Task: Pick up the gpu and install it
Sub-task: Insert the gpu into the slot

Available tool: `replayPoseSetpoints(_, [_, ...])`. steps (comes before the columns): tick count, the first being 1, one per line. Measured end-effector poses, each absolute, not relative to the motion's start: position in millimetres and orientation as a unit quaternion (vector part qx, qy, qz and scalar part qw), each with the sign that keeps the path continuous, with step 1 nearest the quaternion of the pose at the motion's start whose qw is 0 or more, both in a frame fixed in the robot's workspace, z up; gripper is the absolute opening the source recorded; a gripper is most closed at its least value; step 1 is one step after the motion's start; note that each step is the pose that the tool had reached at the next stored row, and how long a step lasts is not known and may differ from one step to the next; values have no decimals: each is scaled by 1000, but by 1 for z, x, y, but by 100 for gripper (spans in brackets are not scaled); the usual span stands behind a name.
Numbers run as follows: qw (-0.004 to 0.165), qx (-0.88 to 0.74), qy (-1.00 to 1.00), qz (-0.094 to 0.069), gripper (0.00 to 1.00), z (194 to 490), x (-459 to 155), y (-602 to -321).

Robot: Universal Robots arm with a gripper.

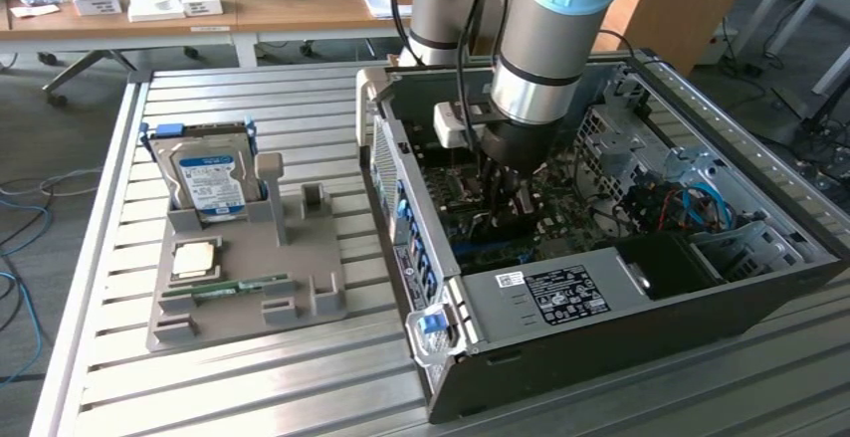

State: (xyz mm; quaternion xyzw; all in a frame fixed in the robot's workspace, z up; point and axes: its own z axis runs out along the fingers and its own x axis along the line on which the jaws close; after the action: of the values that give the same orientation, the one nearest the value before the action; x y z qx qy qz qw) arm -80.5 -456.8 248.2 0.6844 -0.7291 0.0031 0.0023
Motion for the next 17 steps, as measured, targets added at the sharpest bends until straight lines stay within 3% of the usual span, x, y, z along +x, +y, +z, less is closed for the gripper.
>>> replayPoseSetpoints(17, [3,684,-729,3,33,253,-78,-457])
